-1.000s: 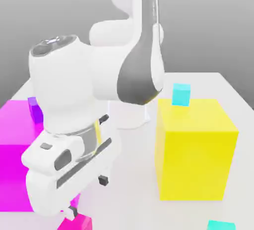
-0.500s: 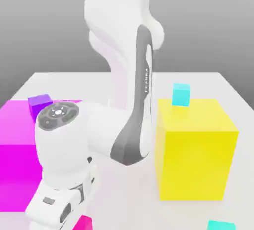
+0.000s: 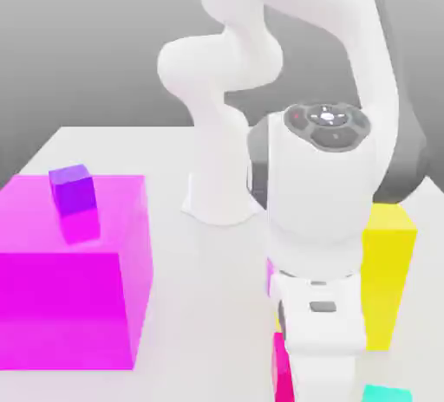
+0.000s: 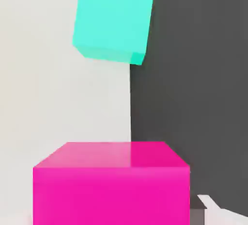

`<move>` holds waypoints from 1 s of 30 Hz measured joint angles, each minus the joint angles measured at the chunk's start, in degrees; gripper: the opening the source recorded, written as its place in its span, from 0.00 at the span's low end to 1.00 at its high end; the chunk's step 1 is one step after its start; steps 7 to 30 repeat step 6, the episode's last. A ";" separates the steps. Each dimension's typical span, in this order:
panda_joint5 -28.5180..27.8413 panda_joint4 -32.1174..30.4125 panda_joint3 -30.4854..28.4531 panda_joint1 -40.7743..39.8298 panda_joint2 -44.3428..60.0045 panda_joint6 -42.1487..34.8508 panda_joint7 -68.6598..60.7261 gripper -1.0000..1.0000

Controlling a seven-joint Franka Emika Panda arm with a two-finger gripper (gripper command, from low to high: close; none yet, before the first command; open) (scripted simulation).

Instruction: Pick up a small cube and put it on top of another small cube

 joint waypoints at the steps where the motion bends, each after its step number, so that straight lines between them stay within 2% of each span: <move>1: 0.12 1.09 1.19 0.95 2.61 1.67 -0.07 1.00; 30: 0.13 1.09 1.19 0.95 2.61 1.67 -0.07 1.00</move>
